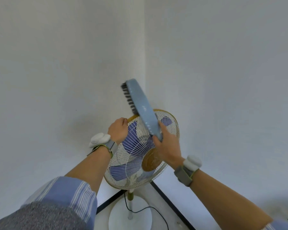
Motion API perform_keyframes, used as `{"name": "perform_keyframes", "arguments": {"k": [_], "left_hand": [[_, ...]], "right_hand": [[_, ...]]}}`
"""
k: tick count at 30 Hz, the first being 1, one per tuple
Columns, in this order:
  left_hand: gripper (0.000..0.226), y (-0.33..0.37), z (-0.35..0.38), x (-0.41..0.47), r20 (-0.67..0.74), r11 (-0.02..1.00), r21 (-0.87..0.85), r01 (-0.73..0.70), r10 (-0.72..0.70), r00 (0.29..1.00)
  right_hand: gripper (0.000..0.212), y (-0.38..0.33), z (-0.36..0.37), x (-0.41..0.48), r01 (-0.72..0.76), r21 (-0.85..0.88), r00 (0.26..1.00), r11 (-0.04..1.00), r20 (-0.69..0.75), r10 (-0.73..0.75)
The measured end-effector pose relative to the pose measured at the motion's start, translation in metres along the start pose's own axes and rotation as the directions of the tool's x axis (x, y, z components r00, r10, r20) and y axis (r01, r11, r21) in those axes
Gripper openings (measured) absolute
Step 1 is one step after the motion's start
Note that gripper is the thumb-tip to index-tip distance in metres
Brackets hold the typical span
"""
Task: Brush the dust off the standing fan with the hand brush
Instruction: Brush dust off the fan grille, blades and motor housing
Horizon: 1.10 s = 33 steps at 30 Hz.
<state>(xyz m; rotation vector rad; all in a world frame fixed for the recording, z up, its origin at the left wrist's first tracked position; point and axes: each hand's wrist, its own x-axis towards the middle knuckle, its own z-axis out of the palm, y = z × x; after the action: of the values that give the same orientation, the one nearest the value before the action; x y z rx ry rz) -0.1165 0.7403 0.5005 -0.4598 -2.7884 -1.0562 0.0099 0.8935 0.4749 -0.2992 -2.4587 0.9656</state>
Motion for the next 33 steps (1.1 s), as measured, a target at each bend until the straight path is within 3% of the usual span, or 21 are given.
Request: {"name": "perform_keyframes", "arguments": {"k": [5, 8, 10, 14, 18, 20, 24, 27, 29, 31, 33], "left_hand": [[0.039, -0.006, 0.0, 0.002, -0.009, 1.0, -0.021, -0.019, 0.019, 1.0], [0.039, -0.006, 0.002, 0.002, -0.018, 0.999, -0.017, -0.032, 0.032, 0.999], [0.039, -0.007, 0.003, 0.001, -0.024, 0.999, -0.006, -0.038, 0.037, 0.999], [0.039, -0.009, 0.0, 0.001, -0.008, 0.999, 0.001, -0.041, 0.041, 0.999], [0.039, -0.008, 0.0, 0.005, -0.036, 1.0, 0.001, -0.023, 0.023, 0.999], [0.037, -0.002, 0.001, 0.009, -0.057, 0.999, 0.041, -0.01, 0.012, 0.998], [0.039, 0.032, 0.005, 0.012, -0.117, 0.968, 0.234, -0.085, 0.115, 0.986], [0.052, 0.053, 0.012, 0.013, 0.007, 0.939, 0.281, -0.197, 0.204, 0.979], [0.061, 0.054, 0.024, 0.013, 0.096, 0.892, 0.393, -0.225, 0.204, 0.974], [0.066, 0.043, 0.029, 0.011, 0.092, 0.84, 0.487, -0.24, 0.224, 0.97], [0.066, 0.036, 0.026, 0.012, 0.072, 0.826, 0.504, -0.252, 0.251, 0.965]], "right_hand": [[0.058, -0.033, -0.001, 0.009, 0.013, 0.284, 1.0, 0.959, 0.003, -0.014], [0.056, -0.042, -0.008, 0.022, -0.091, 0.551, 0.996, 0.829, 0.052, 0.075], [0.054, -0.032, -0.007, 0.027, -0.184, 0.637, 0.983, 0.748, 0.117, 0.142], [0.049, 0.007, -0.006, 0.029, -0.304, 0.641, 0.949, 0.705, 0.135, 0.286], [0.049, 0.043, -0.023, 0.042, -0.353, 0.645, 0.865, 0.677, -0.05, 0.499], [0.051, 0.053, -0.034, 0.043, -0.35, 0.629, 0.844, 0.695, -0.11, 0.525], [0.023, 0.054, -0.05, 0.045, -0.314, 0.685, 0.857, 0.658, -0.093, 0.506], [0.006, 0.044, -0.054, 0.046, -0.285, 0.794, 0.87, 0.538, -0.021, 0.493], [0.004, 0.042, -0.058, 0.045, -0.28, 0.877, 0.868, 0.391, 0.057, 0.494], [0.005, 0.041, -0.06, 0.046, -0.303, 0.923, 0.86, 0.239, 0.156, 0.487], [0.009, 0.041, -0.06, 0.049, -0.333, 0.927, 0.847, 0.176, 0.211, 0.488]]}}
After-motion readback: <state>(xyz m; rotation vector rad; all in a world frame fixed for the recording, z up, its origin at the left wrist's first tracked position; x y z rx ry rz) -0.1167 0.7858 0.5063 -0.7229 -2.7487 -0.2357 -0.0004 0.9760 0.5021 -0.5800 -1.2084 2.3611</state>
